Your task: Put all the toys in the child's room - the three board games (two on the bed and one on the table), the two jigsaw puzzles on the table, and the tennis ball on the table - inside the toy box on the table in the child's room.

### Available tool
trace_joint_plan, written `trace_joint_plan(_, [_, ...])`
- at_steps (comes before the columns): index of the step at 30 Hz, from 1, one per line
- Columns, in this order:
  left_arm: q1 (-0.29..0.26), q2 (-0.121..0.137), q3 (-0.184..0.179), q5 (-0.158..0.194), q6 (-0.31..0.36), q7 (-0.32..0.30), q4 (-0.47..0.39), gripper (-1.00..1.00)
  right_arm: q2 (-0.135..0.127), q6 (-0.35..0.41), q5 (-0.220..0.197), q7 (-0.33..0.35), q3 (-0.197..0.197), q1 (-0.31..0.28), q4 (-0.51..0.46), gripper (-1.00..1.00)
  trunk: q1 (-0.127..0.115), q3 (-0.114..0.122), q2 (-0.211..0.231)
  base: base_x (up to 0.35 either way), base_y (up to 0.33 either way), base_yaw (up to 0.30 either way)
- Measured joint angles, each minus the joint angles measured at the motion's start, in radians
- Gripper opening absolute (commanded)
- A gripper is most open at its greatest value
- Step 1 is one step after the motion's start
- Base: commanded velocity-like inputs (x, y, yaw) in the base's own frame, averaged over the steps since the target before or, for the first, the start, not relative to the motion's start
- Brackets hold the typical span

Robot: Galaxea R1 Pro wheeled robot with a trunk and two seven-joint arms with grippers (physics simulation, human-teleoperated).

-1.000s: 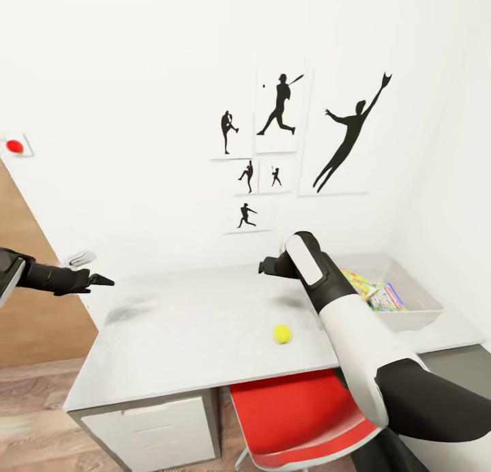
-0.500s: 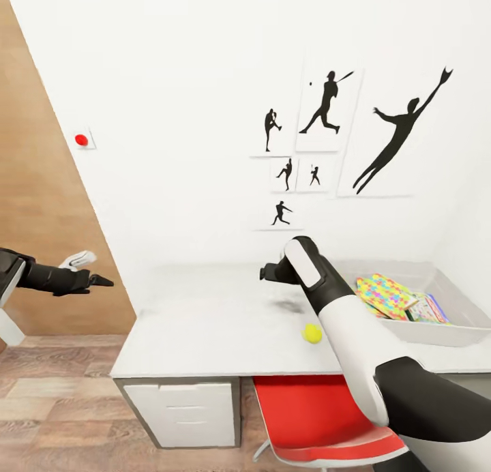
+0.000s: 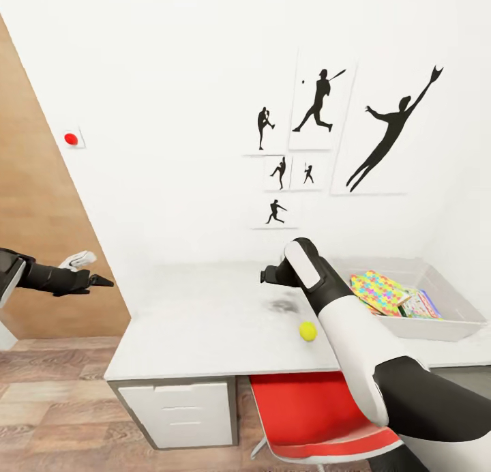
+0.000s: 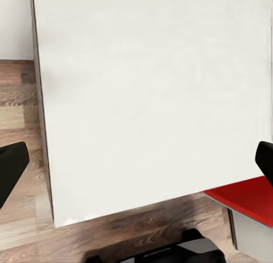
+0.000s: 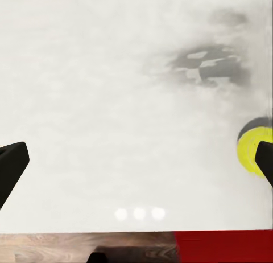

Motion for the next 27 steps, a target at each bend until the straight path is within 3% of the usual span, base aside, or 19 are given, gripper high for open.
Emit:
trace_joint_plan(10, [0.000,-0.001,0.000,0.000,0.000,0.000,-0.001,1.00,0.000,0.001,0.000,0.000,0.000,0.000,0.001,1.00,0.000,-0.005,0.000,0.000,0.000,-0.226])
trace_joint_plan(27, [-0.002,0.000,0.009,0.009,0.009,-0.027,-0.003,1.00,0.000,-0.001,-0.001,0.001,0.003,0.004,0.006,1.00,0.000,-0.023,0.000,0.000,0.000,-0.016])
